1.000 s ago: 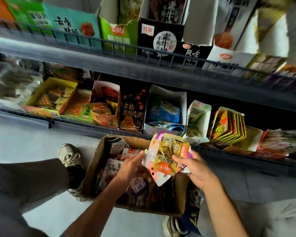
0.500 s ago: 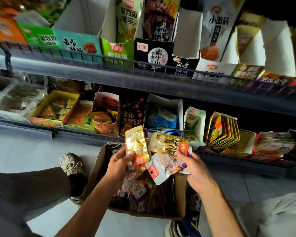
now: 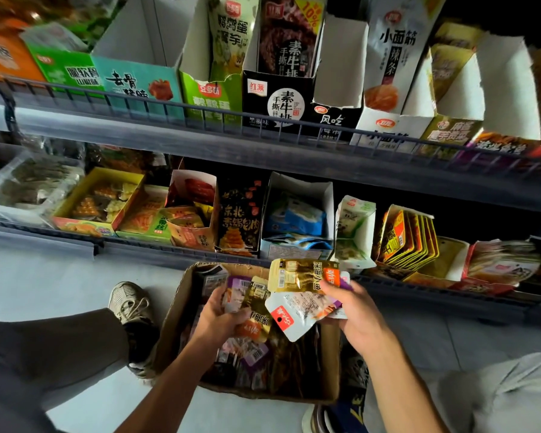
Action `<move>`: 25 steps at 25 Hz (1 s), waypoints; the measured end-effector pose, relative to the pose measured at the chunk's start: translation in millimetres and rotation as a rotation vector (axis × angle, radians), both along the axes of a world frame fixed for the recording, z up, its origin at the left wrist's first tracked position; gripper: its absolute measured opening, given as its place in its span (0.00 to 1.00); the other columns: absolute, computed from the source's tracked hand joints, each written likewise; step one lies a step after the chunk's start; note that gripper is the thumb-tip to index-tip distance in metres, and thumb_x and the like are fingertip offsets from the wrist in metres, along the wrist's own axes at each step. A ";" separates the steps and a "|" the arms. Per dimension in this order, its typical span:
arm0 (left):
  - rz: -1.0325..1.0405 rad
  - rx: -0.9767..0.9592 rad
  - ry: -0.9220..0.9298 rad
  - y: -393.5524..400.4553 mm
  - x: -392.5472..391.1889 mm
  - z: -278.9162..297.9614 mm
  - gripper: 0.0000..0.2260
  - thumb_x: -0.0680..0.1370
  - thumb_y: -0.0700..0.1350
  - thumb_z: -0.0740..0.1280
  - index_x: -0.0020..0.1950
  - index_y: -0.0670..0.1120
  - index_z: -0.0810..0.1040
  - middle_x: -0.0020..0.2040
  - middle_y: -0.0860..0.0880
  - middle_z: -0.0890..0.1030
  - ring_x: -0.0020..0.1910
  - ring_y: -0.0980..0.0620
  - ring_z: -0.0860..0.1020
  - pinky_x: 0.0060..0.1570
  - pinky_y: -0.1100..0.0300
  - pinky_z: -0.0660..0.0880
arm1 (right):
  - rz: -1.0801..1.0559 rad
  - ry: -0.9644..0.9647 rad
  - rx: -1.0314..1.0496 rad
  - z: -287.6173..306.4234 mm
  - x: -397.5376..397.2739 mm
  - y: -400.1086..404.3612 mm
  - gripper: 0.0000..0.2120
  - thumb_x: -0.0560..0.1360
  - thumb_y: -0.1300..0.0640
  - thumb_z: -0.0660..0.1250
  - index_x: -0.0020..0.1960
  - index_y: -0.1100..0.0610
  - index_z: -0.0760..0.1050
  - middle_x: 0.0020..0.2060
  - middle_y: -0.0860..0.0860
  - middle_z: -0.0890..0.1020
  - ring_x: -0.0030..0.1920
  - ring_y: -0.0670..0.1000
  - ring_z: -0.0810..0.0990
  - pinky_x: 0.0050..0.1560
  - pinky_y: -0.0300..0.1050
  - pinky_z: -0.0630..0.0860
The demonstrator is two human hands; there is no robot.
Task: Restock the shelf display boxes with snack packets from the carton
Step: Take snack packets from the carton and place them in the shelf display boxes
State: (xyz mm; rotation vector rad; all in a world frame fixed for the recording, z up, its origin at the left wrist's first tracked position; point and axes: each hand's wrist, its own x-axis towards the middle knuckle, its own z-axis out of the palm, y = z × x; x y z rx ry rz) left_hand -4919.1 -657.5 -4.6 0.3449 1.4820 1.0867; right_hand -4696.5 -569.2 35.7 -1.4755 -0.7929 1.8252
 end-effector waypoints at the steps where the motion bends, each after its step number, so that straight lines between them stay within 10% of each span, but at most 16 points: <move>1: -0.004 0.011 -0.028 2.5 0.0 -0.2 0.28 0.75 0.30 0.69 0.65 0.59 0.71 0.53 0.47 0.81 0.48 0.43 0.83 0.41 0.48 0.82 | 0.006 -0.005 -0.007 -1.2 -1.2 -1.1 0.11 0.74 0.63 0.71 0.56 0.61 0.79 0.45 0.59 0.86 0.44 0.58 0.85 0.44 0.52 0.80; 7: -0.299 0.011 -0.008 20.8 1.7 25.8 0.11 0.79 0.41 0.64 0.53 0.47 0.86 0.55 0.43 0.84 0.52 0.45 0.82 0.51 0.51 0.79 | -0.123 -0.173 0.265 14.2 -2.6 1.9 0.14 0.75 0.59 0.72 0.59 0.49 0.78 0.50 0.48 0.84 0.47 0.47 0.84 0.40 0.40 0.77; 14: -0.589 0.225 -0.067 18.9 -5.7 26.7 0.22 0.74 0.29 0.67 0.65 0.47 0.78 0.60 0.48 0.83 0.58 0.48 0.81 0.54 0.49 0.77 | -0.280 -0.212 0.275 29.3 17.5 15.1 0.06 0.76 0.61 0.72 0.50 0.52 0.80 0.46 0.49 0.85 0.42 0.45 0.84 0.36 0.38 0.78; 19: -0.475 0.174 0.985 20.6 -5.8 12.0 0.03 0.76 0.51 0.72 0.44 0.55 0.86 0.36 0.55 0.85 0.32 0.56 0.82 0.34 0.53 0.81 | -0.194 -0.238 0.133 15.4 13.3 12.4 0.07 0.74 0.60 0.74 0.52 0.54 0.82 0.47 0.53 0.87 0.48 0.55 0.86 0.52 0.55 0.82; 25: -0.522 0.202 1.407 22.0 -10.7 19.8 0.09 0.76 0.55 0.68 0.48 0.52 0.84 0.56 0.52 0.76 0.54 0.47 0.76 0.49 0.50 0.77 | -0.105 -0.332 0.196 24.7 12.9 10.3 0.07 0.75 0.60 0.73 0.50 0.51 0.80 0.46 0.50 0.85 0.44 0.48 0.84 0.39 0.45 0.79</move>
